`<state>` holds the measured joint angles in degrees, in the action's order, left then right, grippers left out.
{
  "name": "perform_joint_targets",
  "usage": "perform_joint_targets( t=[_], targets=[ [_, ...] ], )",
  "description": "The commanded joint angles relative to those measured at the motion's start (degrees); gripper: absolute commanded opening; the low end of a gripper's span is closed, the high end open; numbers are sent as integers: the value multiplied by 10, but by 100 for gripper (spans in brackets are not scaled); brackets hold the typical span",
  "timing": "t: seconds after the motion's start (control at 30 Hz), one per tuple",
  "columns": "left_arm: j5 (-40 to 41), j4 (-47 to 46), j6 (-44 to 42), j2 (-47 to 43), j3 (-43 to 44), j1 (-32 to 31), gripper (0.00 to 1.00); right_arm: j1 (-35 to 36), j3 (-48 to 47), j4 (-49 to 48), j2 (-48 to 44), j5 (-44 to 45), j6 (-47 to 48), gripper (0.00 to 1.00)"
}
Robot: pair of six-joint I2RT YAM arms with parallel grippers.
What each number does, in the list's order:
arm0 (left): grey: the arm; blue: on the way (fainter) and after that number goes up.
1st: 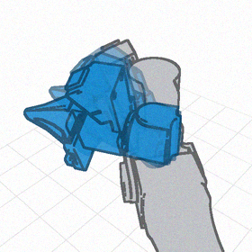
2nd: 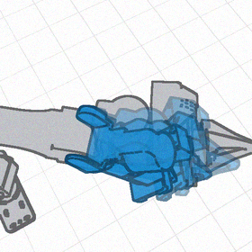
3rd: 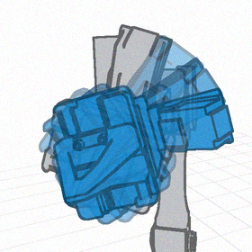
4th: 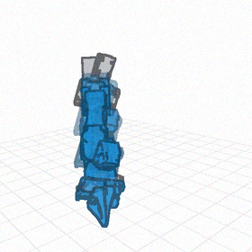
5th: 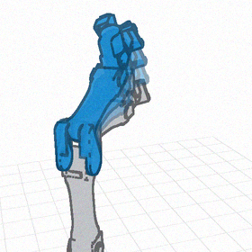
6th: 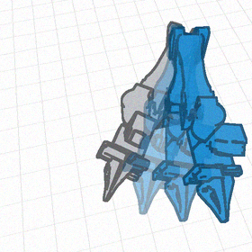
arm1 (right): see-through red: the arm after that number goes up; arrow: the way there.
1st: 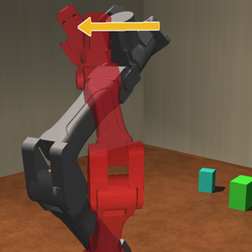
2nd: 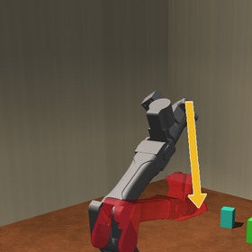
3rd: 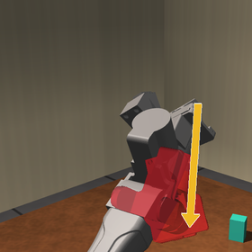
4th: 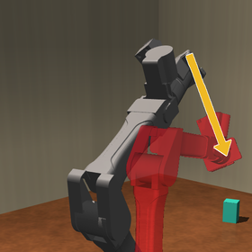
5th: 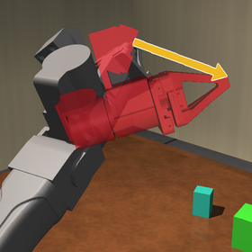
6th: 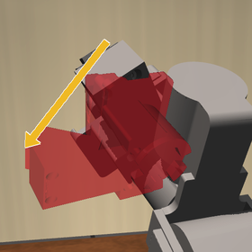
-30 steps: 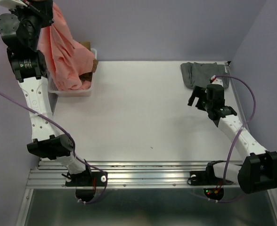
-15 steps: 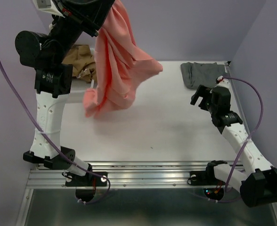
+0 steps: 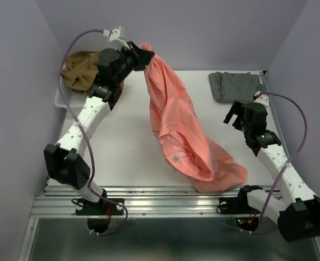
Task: Fold and stack the skirts
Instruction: Move the skirt to the center of the board, then flatten the skirt out
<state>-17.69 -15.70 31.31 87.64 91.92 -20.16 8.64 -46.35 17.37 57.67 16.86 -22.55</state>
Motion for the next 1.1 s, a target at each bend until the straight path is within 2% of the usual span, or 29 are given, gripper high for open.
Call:
perform_joint_targets(
  t=[0.0,0.03,0.1,0.13,0.3,0.33,0.4,0.43,0.53,0.63,0.67,0.7,0.73,0.8,0.9,0.97,1.07],
  targets=[
    [190,106,-31,50,-67,4,17,1,-27,34,-13,27,0,100],
    [205,126,-33,60,-71,5,40,1,-28,37,-12,25,1,100],
    [228,181,-38,88,-66,6,72,1,-32,50,-8,20,1,100],
    [233,191,-41,90,-64,6,98,1,-34,52,-5,17,2,100],
    [249,228,-58,71,-72,0,99,1,-39,74,2,-57,5,100],
    [246,233,-59,65,-81,-4,99,1,-42,79,2,-105,11,100],
    [233,245,-66,43,-122,-18,99,1,-47,99,4,-165,31,100],
    [226,247,-66,34,-141,-23,99,6,-50,104,5,-231,36,100],
    [196,248,-71,-1,-217,-41,99,39,-49,116,17,-275,36,100],
    [193,259,-62,-31,-291,-54,99,131,-51,131,33,-243,10,100],
    [194,260,-59,-39,-311,-58,99,159,-51,133,39,-201,1,100],
    [195,257,-57,-54,-348,-63,99,219,-51,135,51,-175,-23,100],
    [198,255,-61,-59,-366,-74,99,247,-51,134,57,-114,-37,100],
    [205,246,-60,-67,-401,-89,99,320,-58,131,84,-61,-89,100],
    [216,246,-56,-62,-415,-118,99,376,-73,133,137,23,-158,100],
    [252,248,-56,-46,-417,-131,99,419,-95,138,165,78,-187,100],
    [282,251,-59,-24,-414,-141,99,457,-125,137,219,112,-210,100]
  ],
)
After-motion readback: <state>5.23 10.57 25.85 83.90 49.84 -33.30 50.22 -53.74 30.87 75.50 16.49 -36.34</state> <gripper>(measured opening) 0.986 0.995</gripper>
